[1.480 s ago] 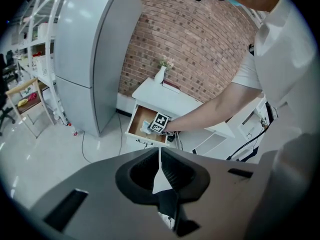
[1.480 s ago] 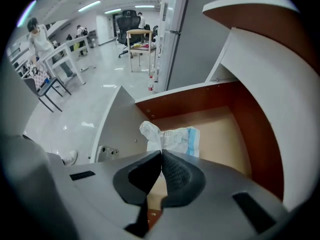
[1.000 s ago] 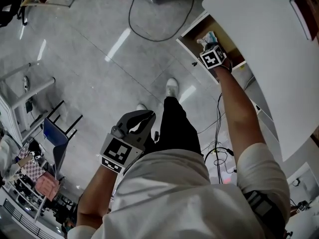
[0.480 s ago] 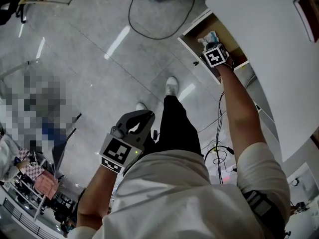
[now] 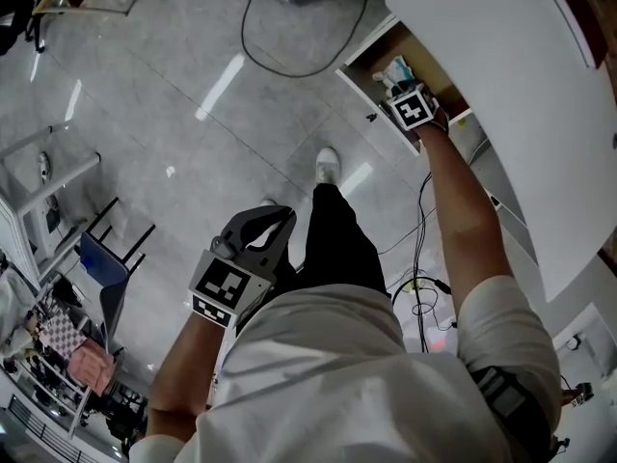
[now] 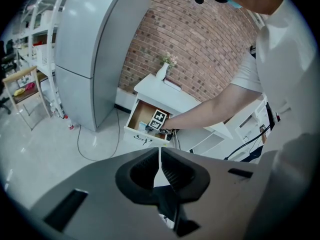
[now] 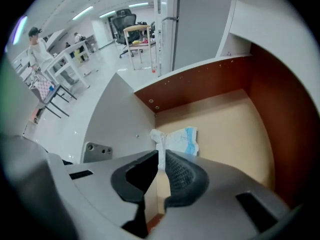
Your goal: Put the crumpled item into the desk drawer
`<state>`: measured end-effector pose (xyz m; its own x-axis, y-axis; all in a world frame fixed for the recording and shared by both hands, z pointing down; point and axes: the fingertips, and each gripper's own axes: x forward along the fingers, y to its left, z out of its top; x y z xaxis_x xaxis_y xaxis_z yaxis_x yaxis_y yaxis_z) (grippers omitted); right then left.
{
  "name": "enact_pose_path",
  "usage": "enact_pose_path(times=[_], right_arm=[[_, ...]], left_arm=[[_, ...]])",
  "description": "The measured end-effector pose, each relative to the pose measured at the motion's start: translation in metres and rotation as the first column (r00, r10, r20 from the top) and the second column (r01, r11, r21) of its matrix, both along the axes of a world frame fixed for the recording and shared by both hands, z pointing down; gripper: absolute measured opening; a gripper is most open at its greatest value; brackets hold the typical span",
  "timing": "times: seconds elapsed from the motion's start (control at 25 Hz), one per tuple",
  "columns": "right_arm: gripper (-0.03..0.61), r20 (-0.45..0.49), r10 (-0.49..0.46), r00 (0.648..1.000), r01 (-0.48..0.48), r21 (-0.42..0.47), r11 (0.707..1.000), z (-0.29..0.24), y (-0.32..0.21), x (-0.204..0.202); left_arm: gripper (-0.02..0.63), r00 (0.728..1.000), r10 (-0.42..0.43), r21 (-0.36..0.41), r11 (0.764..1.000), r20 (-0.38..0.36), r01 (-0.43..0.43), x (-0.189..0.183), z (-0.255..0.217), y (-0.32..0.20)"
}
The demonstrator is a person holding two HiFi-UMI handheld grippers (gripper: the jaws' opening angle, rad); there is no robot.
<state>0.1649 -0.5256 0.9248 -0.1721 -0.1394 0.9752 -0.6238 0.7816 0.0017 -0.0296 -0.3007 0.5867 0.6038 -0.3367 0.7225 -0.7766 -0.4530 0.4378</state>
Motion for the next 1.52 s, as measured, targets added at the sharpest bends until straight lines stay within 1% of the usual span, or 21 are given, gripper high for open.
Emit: enact_pose_path(times=[0.04, 0.12, 0.28, 0.36, 0.44, 0.56, 0.64, 0.8, 0.96, 1.16, 1.4, 1.52], right_arm=[[0.064, 0.002, 0.002, 1.0, -0.002, 0.009, 1.0, -0.007, 0.002, 0.001], [0.054, 0.012, 0.004, 1.0, -0.004, 0.038, 0.999, -0.024, 0.007, 0.001], [0.037, 0.075, -0.007, 0.997, -0.004, 0.154, 0.988, -0.084, 0.014, -0.018], [0.034, 0.101, 0.006, 0.995, -0.023, 0.168, 0.985, -0.112, 0.026, -0.027], [0.032, 0.121, 0.029, 0.992, -0.05, 0.177, 0.983, -0.137, 0.038, -0.031], [0.029, 0.168, 0.077, 0.983, -0.108, 0.185, 0.977, -0.178, 0.066, -0.04], [0.029, 0.197, 0.1, 0.975, -0.137, 0.186, 0.973, -0.203, 0.092, -0.048], [0.029, 0.222, 0.096, 0.97, -0.143, 0.205, 0.968, -0.246, 0.148, -0.063], [0.029, 0.254, 0.111, 0.961, -0.165, 0.203, 0.965, -0.288, 0.21, -0.087], [0.029, 0.322, 0.13, 0.938, -0.199, 0.191, 0.961, -0.337, 0.294, -0.119], [0.029, 0.421, 0.108, 0.901, -0.202, 0.185, 0.962, -0.4, 0.405, -0.169], [0.029, 0.45, 0.075, 0.89, -0.173, 0.181, 0.968, -0.422, 0.462, -0.193]], left_arm=[[0.032, 1.0, 0.007, -0.001, 1.0, 0.0, -0.007, 0.0, -0.003, 0.003], [0.032, 1.0, 0.014, 0.022, 1.0, -0.003, -0.014, 0.001, -0.013, 0.007], [0.032, 0.999, 0.027, 0.063, 0.998, -0.018, -0.026, -0.008, -0.042, 0.024], [0.032, 0.999, 0.049, 0.075, 0.996, -0.02, -0.047, -0.015, -0.056, 0.035], [0.032, 0.997, 0.066, 0.109, 0.992, -0.024, -0.063, -0.021, -0.068, 0.04], [0.032, 0.997, 0.067, 0.149, 0.987, -0.044, -0.06, -0.032, -0.087, 0.054], [0.032, 0.996, 0.068, 0.166, 0.984, -0.055, -0.058, -0.04, -0.101, 0.069], [0.032, 0.995, 0.079, 0.203, 0.977, -0.065, -0.065, -0.057, -0.128, 0.106], [0.032, 0.993, 0.097, 0.231, 0.97, -0.072, -0.078, -0.078, -0.146, 0.151], [0.032, 0.992, 0.109, 0.261, 0.961, -0.071, -0.087, -0.103, -0.164, 0.207], [0.032, 0.989, 0.115, 0.301, 0.95, -0.097, -0.081, -0.124, -0.183, 0.268], [0.032, 0.987, 0.114, 0.308, 0.949, -0.116, -0.074, -0.131, -0.187, 0.298]])
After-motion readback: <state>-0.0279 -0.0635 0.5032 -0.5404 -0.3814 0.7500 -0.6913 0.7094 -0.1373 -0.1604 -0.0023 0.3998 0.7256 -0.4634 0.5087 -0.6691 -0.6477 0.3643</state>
